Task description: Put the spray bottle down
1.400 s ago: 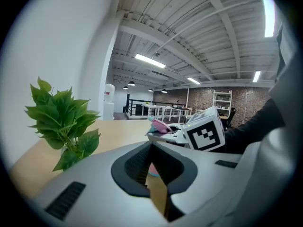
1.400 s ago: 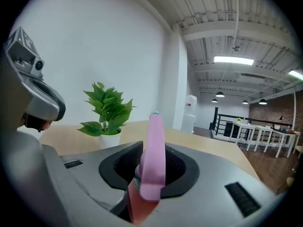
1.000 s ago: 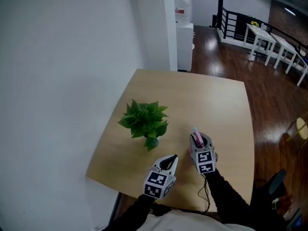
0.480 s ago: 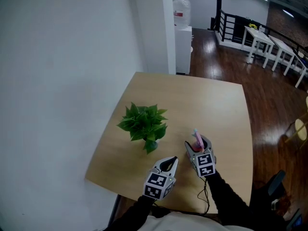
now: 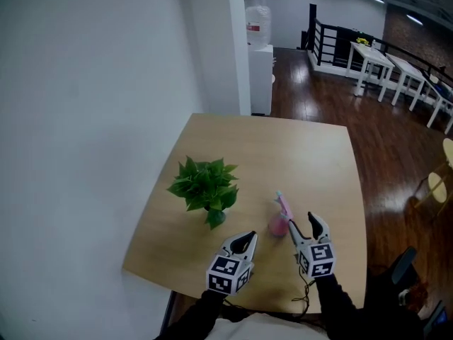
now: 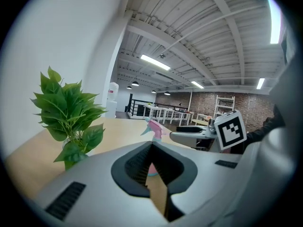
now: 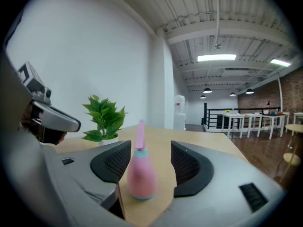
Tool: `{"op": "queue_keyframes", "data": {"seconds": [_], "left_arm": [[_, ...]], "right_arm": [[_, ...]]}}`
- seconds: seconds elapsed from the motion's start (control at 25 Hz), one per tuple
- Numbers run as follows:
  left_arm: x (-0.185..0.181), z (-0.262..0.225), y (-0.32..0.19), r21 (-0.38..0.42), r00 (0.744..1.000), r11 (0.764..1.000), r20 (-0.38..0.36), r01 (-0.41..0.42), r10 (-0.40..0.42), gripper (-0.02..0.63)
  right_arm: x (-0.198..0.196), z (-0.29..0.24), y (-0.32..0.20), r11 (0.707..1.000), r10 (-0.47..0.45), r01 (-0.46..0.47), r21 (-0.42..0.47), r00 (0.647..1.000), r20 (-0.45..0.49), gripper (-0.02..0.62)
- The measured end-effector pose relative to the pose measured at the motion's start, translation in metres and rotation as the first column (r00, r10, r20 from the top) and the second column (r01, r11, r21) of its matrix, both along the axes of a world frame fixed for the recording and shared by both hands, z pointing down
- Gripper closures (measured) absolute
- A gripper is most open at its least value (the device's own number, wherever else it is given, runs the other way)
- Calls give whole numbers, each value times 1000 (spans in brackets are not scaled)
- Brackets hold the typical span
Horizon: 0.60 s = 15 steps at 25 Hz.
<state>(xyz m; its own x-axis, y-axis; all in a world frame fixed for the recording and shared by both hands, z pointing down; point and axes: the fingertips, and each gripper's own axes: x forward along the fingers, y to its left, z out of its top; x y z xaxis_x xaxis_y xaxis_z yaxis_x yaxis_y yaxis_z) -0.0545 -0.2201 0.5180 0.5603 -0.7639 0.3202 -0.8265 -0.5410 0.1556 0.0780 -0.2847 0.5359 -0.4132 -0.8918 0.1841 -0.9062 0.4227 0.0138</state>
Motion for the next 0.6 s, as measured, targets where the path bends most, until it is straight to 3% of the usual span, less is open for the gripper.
{"op": "queue_keyframes", "data": {"seconds": [0.12, 0.36, 0.6], "left_arm": [[8, -9, 3, 22, 1000, 1000, -16, -12, 13, 598], [17, -18, 14, 41, 1000, 999, 1, -23, 23, 598], [27, -42, 30, 64, 999, 997, -13, -39, 39, 598]], "right_arm": [[30, -23, 28, 999, 45, -46, 19, 997, 68, 355], [61, -54, 75, 990, 123, -130, 50, 984, 126, 592], [51, -81, 100, 993, 93, -102, 61, 986, 139, 592]]}}
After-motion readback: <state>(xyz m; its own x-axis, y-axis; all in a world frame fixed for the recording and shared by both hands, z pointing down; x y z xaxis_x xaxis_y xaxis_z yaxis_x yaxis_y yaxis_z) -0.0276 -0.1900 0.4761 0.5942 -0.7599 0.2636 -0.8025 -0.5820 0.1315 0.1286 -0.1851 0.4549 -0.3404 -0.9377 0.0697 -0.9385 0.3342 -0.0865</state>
